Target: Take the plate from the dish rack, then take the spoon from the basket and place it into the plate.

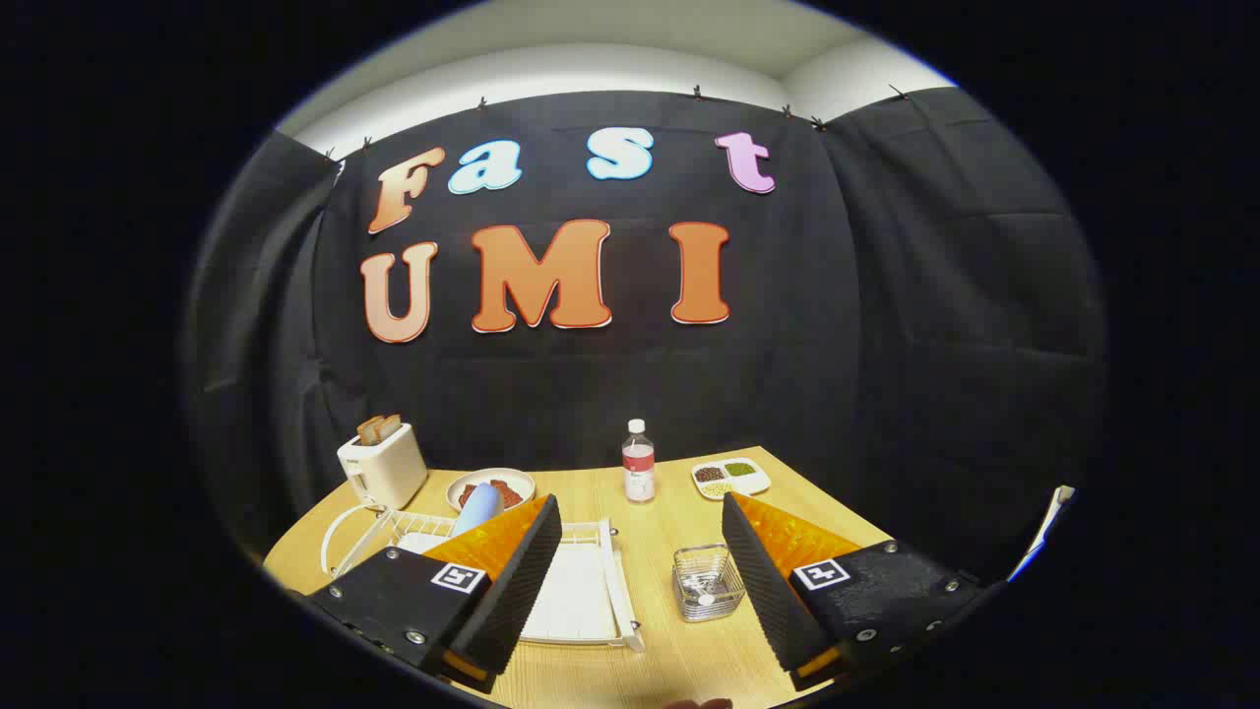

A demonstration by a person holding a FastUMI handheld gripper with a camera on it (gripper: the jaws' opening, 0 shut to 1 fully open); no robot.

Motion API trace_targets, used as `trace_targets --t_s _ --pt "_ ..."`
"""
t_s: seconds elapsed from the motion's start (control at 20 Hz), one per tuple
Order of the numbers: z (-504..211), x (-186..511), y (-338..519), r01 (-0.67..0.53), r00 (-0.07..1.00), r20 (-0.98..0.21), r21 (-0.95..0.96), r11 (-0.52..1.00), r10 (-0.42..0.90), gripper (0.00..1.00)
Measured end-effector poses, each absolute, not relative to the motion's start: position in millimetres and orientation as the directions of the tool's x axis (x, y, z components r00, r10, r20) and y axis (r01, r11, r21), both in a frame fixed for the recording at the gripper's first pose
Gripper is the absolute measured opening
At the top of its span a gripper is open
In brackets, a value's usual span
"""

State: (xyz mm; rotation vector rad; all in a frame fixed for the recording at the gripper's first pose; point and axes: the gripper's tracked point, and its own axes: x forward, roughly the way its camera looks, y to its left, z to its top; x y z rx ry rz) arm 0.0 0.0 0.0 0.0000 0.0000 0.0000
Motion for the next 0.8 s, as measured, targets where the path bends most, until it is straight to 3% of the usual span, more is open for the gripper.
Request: trace_targets --t_s 0.4,0.8 --pt "37 14 5 -0.014 1.0 0.02 -0.061 0.998 0.016 0.98" --pt "18 19 44 -0.072 0.996 -0.057 -0.053 0.996 0.069 0.97"
